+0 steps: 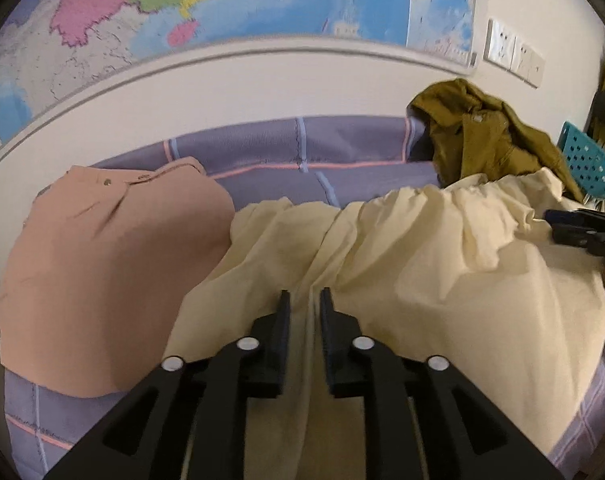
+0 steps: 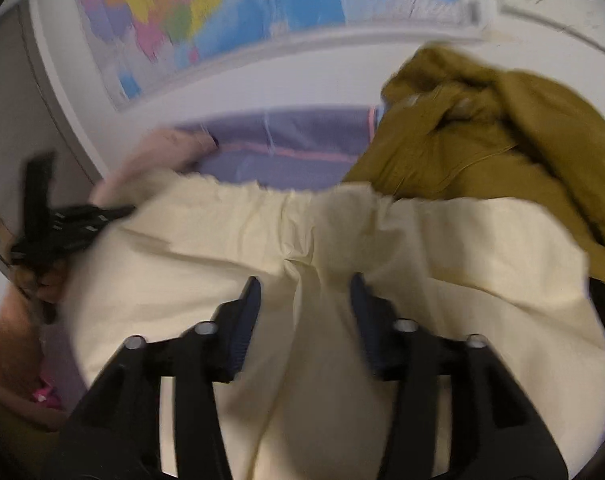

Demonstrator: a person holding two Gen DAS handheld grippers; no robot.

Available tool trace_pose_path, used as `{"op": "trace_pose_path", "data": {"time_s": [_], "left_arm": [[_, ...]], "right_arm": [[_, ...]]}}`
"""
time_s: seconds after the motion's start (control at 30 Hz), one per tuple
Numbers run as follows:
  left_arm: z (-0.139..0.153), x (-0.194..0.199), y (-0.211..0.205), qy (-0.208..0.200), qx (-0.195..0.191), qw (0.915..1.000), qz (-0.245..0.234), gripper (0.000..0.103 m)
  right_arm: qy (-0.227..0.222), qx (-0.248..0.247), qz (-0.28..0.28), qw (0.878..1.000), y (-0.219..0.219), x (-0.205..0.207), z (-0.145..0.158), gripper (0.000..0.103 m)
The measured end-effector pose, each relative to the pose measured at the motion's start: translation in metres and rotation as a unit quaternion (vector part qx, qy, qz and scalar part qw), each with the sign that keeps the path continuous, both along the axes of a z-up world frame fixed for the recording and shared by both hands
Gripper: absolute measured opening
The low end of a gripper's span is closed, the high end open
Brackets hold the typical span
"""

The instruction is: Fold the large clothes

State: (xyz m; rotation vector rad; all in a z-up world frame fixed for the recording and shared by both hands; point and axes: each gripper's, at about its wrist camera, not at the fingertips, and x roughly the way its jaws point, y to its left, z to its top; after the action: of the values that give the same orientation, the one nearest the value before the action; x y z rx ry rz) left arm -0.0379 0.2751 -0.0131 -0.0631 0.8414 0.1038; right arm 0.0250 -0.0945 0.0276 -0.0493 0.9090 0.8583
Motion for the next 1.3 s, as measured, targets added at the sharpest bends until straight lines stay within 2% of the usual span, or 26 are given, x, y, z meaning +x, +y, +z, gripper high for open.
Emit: {"op": "trace_pose_path", "data": {"time_s": [0.13, 0.2, 0.23, 0.33, 0.4, 0.43, 0.5, 0.53, 0.57, 0.63, 0.73, 0.8, 0.87, 0.97, 1.03, 1.17, 1.3], "left_arm": [[0.01, -0.017, -0.007, -0.024, -0.004, 0.9995, -0.017, 0.018], [0.009, -0.023, -0.01, -0.027, -0.005, 0.9993, -0.024, 0.025], [0.002, -0.023, -0.009, -0.017, -0.006, 0.9996, -0.023, 0.025], [-0.012, -0.017, 0.001, -0.004, -0.023, 0.9997, -0.01, 0.023], [-0.018, -0.014, 0.008, -0.006, -0.028, 0.9996, 0.004, 0.018], [-0.018, -0.013, 0.011, -0.001, -0.037, 0.9992, 0.012, 0.018], [-0.014, -0.018, 0.007, -0.007, -0.03, 0.9994, 0.015, 0.018], [-0.008, -0.024, 0.002, -0.015, -0.014, 0.9997, 0.012, 0.018], [-0.006, -0.028, 0.0, -0.02, -0.005, 0.9997, 0.012, 0.024], [0.0, -0.042, -0.001, -0.024, -0.005, 0.9996, 0.012, 0.026], [0.003, -0.061, 0.003, -0.035, -0.014, 0.9992, 0.015, 0.026], [0.003, -0.073, 0.006, -0.041, -0.021, 0.9988, 0.02, 0.026], [-0.001, -0.076, 0.009, -0.037, -0.027, 0.9986, 0.028, 0.026], [-0.012, -0.073, 0.017, -0.025, -0.039, 0.9983, 0.036, 0.025], [-0.013, -0.071, 0.013, -0.021, -0.027, 0.9986, 0.041, 0.025], [0.0, -0.084, 0.013, -0.037, -0.026, 0.9975, 0.054, 0.032], [0.019, -0.115, 0.018, -0.072, -0.023, 0.9948, 0.068, 0.033]], "right_arm": [[-0.007, 0.046, -0.038, 0.998, -0.058, -0.011, 0.02, 0.044], [-0.014, 0.031, -0.063, 0.997, -0.083, -0.015, 0.016, 0.042], [-0.008, 0.023, -0.077, 0.997, -0.092, -0.014, 0.01, 0.04], [0.025, -0.004, -0.147, 0.989, -0.127, 0.008, -0.024, 0.013], [0.047, -0.019, -0.184, 0.982, -0.141, 0.021, -0.041, 0.012], [0.078, 0.005, -0.196, 0.977, -0.151, 0.027, -0.051, 0.012], [0.068, 0.017, -0.196, 0.978, -0.155, 0.023, -0.049, 0.015], [0.055, 0.009, -0.198, 0.979, -0.155, 0.019, -0.044, 0.025], [0.038, 0.008, -0.202, 0.979, -0.156, 0.011, -0.035, 0.03], [0.019, 0.046, -0.189, 0.981, -0.164, -0.008, -0.014, 0.03], [0.011, 0.055, -0.156, 0.986, -0.166, -0.03, 0.0, 0.03], [0.015, 0.027, -0.126, 0.992, -0.161, -0.047, -0.004, 0.031], [0.024, 0.002, -0.125, 0.992, -0.164, -0.052, -0.017, 0.03], [0.051, 0.016, -0.157, 0.986, -0.18, -0.041, -0.034, 0.027], [0.061, 0.026, -0.175, 0.982, -0.181, -0.037, -0.036, 0.029], [0.028, 0.006, -0.175, 0.984, -0.172, -0.048, -0.019, 0.041], [-0.005, 0.03, -0.157, 0.987, -0.16, -0.056, 0.006, 0.044]]}}
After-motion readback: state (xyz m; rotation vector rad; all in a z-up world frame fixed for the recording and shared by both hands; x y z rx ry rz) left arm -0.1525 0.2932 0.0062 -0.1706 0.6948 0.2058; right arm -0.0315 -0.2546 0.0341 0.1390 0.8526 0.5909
